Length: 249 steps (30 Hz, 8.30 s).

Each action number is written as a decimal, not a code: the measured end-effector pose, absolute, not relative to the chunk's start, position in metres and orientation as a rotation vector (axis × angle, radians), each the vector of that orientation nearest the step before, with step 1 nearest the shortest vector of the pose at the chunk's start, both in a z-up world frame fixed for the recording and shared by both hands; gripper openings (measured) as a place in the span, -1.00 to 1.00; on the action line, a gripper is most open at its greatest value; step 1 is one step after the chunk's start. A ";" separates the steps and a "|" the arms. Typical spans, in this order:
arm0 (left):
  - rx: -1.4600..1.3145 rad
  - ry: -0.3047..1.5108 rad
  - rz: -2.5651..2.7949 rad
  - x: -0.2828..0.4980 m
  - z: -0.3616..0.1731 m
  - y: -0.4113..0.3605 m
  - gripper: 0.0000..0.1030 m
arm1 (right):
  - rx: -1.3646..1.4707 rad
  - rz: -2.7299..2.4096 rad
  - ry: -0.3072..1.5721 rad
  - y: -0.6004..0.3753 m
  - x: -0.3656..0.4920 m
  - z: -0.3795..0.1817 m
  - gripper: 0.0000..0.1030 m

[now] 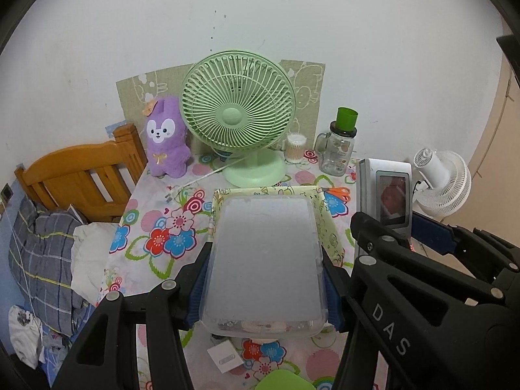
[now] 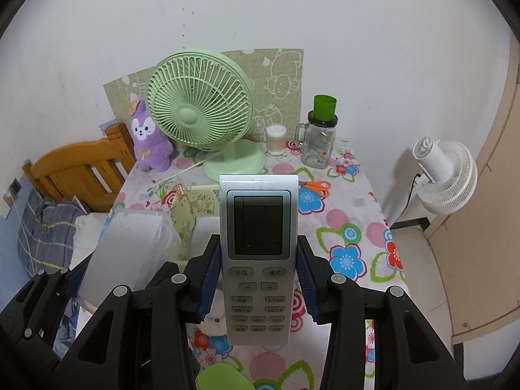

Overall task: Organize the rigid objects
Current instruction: 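Lift and carry the remote and plastic box toward the yellow basket, then lower both held items into the basket and open both tools, then raise both tools out of the basket and pull back, then move the left tool to a white charger while the right tool approaches another white charger, then grasp the larger white charger with the right tool while the left tool grasps the other charger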

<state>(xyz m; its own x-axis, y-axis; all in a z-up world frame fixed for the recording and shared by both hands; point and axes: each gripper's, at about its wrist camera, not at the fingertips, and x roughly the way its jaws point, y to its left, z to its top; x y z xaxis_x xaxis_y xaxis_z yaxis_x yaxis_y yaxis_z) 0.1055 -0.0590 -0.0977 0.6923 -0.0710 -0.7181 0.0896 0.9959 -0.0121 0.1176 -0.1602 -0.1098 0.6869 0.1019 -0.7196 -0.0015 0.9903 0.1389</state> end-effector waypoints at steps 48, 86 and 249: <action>0.034 0.937 -0.012 0.248 -0.220 -0.062 0.17 | 0.120 0.041 0.965 -0.152 0.269 -0.233 -0.08; 0.040 0.893 0.029 0.194 -0.195 -0.054 0.73 | 0.136 0.042 0.924 -0.157 0.215 -0.207 0.69; 0.046 1.060 -0.062 0.095 -0.304 -0.059 0.10 | 0.161 0.070 1.001 -0.154 0.121 -0.330 0.71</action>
<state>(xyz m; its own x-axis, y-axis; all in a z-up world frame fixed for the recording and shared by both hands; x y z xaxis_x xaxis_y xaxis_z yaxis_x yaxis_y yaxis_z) 0.0946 -0.0589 -0.3037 0.4874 -0.0289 -0.8727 0.0732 0.9973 0.0079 0.1205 -0.1543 -0.3301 0.5387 0.1322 -0.8321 0.0152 0.9859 0.1664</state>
